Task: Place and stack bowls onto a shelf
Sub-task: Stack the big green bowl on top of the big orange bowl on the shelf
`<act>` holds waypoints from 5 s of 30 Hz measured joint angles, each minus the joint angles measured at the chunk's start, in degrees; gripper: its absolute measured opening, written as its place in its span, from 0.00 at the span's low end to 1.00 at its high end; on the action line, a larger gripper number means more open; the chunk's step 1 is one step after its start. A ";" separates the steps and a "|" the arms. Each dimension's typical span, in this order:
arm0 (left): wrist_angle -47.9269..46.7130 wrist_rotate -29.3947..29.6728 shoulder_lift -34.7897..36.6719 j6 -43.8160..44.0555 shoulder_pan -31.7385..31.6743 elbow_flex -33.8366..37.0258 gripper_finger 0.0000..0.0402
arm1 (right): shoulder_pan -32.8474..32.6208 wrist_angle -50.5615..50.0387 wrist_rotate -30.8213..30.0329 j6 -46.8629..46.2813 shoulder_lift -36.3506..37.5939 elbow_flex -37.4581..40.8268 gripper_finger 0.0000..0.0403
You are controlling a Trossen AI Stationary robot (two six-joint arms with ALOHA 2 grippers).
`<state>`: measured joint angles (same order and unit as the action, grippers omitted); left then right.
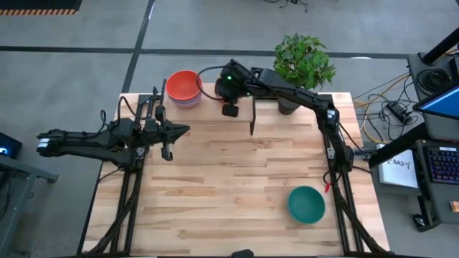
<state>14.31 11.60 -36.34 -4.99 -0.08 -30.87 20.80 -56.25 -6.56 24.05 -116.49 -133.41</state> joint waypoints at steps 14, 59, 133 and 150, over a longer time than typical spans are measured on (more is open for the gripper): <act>-0.35 0.00 -0.02 -0.35 -0.01 0.00 0.00 | -5.22 -1.81 0.62 -8.34 0.43 3.02 0.02; 0.42 -0.17 -1.09 3.94 0.00 -0.33 0.00 | -37.17 -6.37 17.76 -87.91 30.19 48.35 0.21; 15.20 -32.18 -40.78 -18.08 11.65 -17.81 0.43 | -52.17 4.67 14.95 -49.41 18.56 25.20 0.02; 8.50 -55.99 -55.36 -22.51 12.09 -31.43 0.37 | -52.16 5.66 14.93 -47.27 18.56 24.18 0.02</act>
<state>22.81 -44.39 -91.70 -27.50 12.01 -62.30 -31.36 -50.60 8.37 -23.22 -97.93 -109.23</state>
